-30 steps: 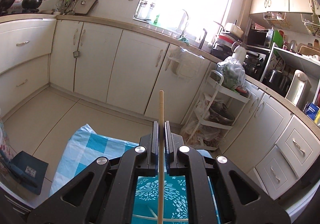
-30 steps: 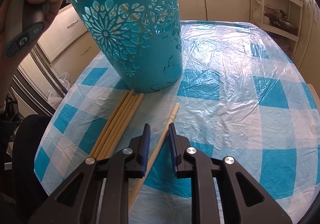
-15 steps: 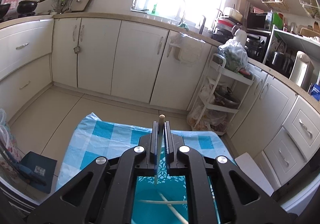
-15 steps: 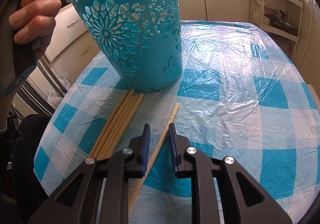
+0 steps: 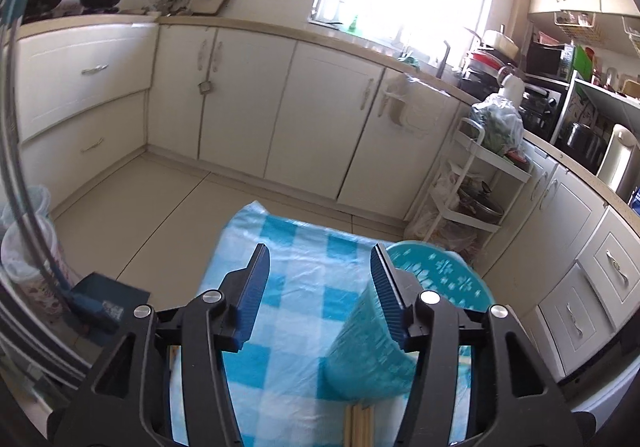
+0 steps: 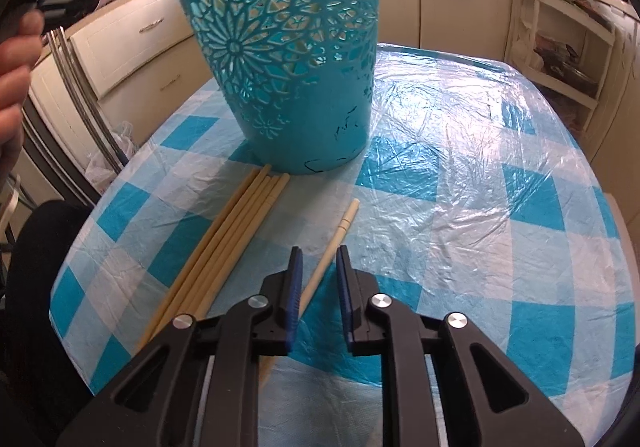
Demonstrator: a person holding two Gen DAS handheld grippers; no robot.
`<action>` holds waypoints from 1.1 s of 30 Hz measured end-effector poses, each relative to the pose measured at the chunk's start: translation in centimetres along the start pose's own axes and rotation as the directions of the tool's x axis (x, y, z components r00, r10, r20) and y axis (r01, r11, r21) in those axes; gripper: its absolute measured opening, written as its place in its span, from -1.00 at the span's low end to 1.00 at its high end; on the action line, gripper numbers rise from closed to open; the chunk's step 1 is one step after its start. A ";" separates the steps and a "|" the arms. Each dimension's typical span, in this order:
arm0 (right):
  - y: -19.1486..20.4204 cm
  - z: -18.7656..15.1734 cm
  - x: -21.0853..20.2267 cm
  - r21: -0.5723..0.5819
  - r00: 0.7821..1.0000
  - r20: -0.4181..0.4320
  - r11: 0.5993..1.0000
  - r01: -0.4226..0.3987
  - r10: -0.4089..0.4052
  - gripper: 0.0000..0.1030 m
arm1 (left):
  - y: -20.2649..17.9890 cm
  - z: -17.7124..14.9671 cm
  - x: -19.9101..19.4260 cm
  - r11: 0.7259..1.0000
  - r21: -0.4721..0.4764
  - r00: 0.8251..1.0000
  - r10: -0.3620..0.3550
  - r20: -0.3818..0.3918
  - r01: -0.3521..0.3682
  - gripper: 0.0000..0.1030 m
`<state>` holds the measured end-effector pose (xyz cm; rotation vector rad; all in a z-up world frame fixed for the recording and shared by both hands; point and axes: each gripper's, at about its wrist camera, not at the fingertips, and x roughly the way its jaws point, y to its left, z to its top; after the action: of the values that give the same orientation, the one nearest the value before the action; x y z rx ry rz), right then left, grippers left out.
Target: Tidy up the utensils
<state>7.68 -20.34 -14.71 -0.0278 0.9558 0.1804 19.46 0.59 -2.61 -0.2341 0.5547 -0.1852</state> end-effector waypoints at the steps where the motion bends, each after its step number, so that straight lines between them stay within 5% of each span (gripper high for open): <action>1: -0.1 0.1 0.0 -0.010 1.000 -0.013 1.000 -0.008 0.008 -0.80 | 0.9 -0.6 -0.3 1.000 -0.006 1.000 0.007 -0.008 -0.007 -0.02; 6: -0.3 0.4 -0.2 -0.075 0.997 -0.082 0.997 -0.020 0.014 -0.80 | 3.8 -3.6 -0.4 0.999 -0.011 0.997 0.034 -0.062 -0.035 -0.01; 11: 0.6 -0.3 -0.3 -0.087 0.998 -0.049 0.996 0.031 -0.036 -0.80 | 5.3 -7.2 0.9 0.999 -0.003 0.991 0.043 -0.127 -0.044 0.00; 23: -2.8 -0.3 -4.4 0.165 0.968 0.067 0.954 -0.248 0.241 -0.89 | 4.8 -10.2 2.8 0.995 0.093 0.979 0.061 -0.195 -0.043 0.24; 29: -3.2 0.8 -8.0 0.193 0.926 0.178 0.911 -0.364 0.333 -0.89 | 5.1 -10.4 3.0 0.995 0.085 0.976 0.065 -0.209 -0.048 0.25; 33: -3.1 3.8 -11.9 0.170 0.867 0.314 0.876 -0.452 0.386 -0.89 | 4.9 -10.6 3.1 0.995 0.087 0.975 0.066 -0.214 -0.048 0.25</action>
<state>4.55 -24.63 -3.03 0.4253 0.6908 0.4629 16.90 2.77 -14.26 -0.1188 0.7687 -0.1780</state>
